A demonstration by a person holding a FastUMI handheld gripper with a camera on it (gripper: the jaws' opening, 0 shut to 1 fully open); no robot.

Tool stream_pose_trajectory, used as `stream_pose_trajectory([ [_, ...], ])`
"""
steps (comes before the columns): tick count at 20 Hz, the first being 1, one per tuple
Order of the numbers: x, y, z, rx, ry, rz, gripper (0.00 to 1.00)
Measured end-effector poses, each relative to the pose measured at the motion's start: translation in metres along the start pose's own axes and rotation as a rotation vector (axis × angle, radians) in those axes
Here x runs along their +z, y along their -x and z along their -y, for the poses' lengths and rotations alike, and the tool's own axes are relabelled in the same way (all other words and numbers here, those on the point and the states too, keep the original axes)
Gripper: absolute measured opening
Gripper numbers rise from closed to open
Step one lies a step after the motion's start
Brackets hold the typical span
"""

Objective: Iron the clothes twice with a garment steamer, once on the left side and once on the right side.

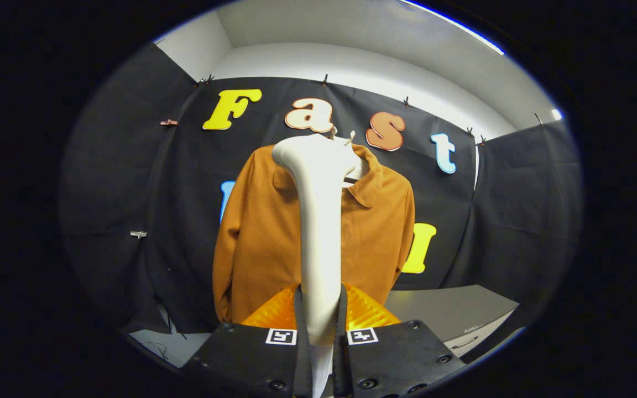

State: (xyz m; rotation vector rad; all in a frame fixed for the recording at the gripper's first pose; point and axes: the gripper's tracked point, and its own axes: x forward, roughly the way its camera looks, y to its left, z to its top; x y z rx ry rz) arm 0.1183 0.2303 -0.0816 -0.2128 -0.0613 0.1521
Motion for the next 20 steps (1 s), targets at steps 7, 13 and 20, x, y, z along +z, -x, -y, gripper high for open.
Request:
stream_pose_trajectory([
  [7,-0.014,-0.044,-0.038,0.006,0.058,-0.017,0.18],
  [13,-0.052,-0.075,-0.049,-0.012,0.080,-0.084,0.18],
  [20,-0.086,-0.091,-0.046,-0.034,0.142,-0.118,0.18],
])
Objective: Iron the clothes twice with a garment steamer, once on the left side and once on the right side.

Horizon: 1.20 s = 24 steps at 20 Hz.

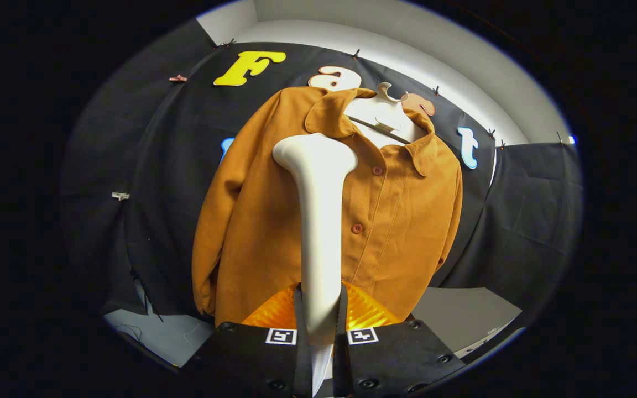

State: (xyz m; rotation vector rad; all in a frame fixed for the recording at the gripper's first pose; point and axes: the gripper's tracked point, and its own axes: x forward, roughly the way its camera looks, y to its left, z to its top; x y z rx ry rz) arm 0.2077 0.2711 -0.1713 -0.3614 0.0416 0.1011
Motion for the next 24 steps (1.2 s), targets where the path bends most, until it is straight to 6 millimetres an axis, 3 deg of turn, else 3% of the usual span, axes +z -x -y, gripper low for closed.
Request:
stream_pose_trajectory([
  [10,-0.081,0.002,-0.002,0.009,-0.011,-0.169,0.18],
  [24,-0.185,0.029,-0.017,0.041,0.001,-0.389,0.18],
])
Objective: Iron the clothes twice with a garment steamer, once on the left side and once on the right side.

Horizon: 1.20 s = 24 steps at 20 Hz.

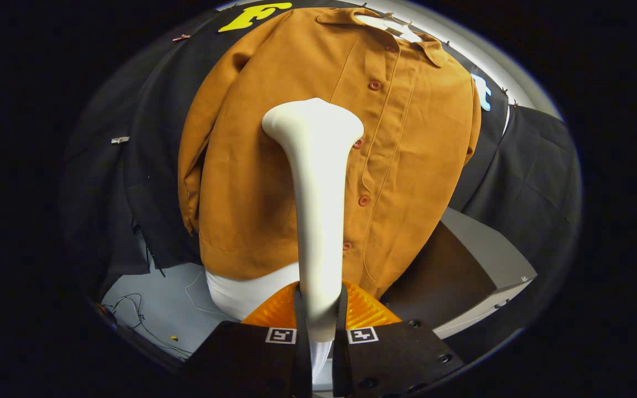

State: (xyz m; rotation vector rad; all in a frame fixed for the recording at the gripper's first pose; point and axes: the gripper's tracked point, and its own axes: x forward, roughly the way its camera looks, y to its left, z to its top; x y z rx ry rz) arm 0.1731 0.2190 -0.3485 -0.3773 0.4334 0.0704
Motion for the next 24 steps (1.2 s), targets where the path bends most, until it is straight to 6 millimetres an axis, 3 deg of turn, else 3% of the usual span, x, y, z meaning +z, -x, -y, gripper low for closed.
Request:
stream_pose_trajectory([
  [5,-0.036,0.001,-0.007,0.021,-0.003,-0.074,0.18],
  [10,-0.058,0.013,-0.011,0.049,-0.023,-0.108,0.19],
  [17,-0.045,0.048,0.008,0.056,-0.089,-0.051,0.18],
  [24,-0.006,0.092,0.048,0.025,-0.184,0.047,0.18],
])
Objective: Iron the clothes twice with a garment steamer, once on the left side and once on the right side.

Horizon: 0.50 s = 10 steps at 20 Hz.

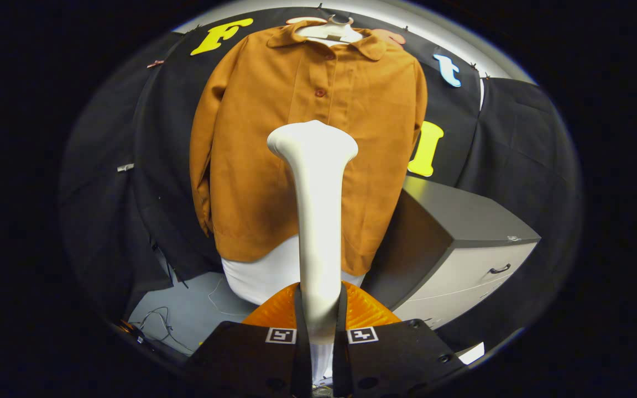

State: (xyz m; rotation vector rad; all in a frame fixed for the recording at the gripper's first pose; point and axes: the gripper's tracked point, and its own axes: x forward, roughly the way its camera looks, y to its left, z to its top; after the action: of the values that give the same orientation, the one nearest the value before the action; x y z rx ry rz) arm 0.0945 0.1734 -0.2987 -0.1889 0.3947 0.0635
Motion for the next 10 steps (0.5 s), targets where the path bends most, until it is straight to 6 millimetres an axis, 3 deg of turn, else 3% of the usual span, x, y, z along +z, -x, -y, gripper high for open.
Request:
stream_pose_trajectory([
  [10,0.109,0.078,0.054,-0.034,-0.057,0.209,0.18],
])
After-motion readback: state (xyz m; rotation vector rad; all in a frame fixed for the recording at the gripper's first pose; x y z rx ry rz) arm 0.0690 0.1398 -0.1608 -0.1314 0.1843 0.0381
